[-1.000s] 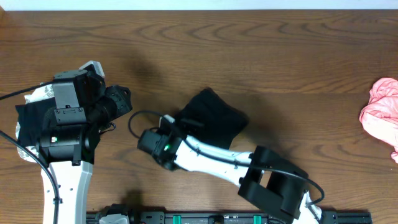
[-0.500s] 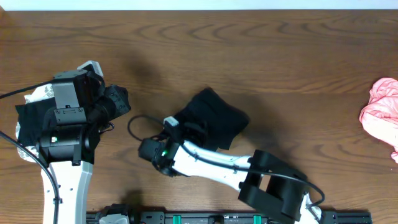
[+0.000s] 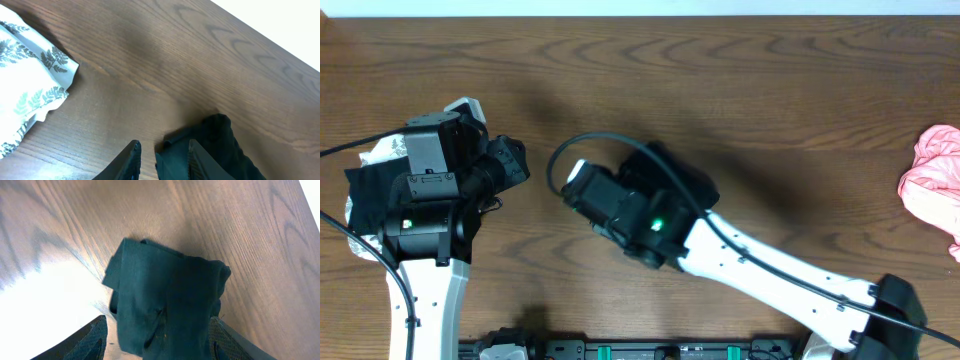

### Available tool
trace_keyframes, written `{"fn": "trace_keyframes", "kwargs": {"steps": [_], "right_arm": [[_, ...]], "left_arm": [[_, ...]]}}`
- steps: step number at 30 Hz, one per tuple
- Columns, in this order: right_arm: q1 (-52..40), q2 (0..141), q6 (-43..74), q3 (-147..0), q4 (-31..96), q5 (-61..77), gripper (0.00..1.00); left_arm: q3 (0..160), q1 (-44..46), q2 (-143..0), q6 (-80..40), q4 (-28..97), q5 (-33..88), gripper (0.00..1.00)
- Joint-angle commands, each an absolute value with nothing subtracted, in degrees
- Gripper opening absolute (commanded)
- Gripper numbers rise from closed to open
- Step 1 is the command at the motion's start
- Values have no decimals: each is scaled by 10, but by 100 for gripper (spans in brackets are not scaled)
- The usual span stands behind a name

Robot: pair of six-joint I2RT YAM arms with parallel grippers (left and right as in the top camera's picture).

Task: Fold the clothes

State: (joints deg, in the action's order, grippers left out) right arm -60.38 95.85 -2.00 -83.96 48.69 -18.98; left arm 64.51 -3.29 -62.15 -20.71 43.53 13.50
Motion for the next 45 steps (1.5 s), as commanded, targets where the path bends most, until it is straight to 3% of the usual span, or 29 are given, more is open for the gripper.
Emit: {"fn": "trace_keyframes", "kwargs": {"steps": [1,3,4,8,13,18,28,35,42,45], "right_arm": [[-542,947,50,-846,492,-156,50],[-494,951,91,-846,496,-123,20],[-469,954,110,-846,497,-99,12],[-356,981,166,-846,497,30,2],[-293,1046,178,-846,497,146,1],[-334,1121,152,-846,495,239,1],[-416,1209,163,-846,491,201,1],[-385,1195,147,-846,489,244,2],[-352,1087,107,-846,510,238,22],[-333,1046,111,-846,540,238,10]], "left_arm": [[644,-34,-629,-199,437,135,33],[644,-34,-637,-199,437,148,33],[644,-34,-641,-192,438,156,33],[644,-34,-666,-162,444,195,33],[644,-20,-697,-159,448,201,32],[644,-4,-715,-158,445,201,33],[644,12,-719,-156,444,201,33],[644,69,-739,-157,430,201,33],[644,113,-766,-172,426,204,32],[644,137,-776,-172,420,203,32]]}}
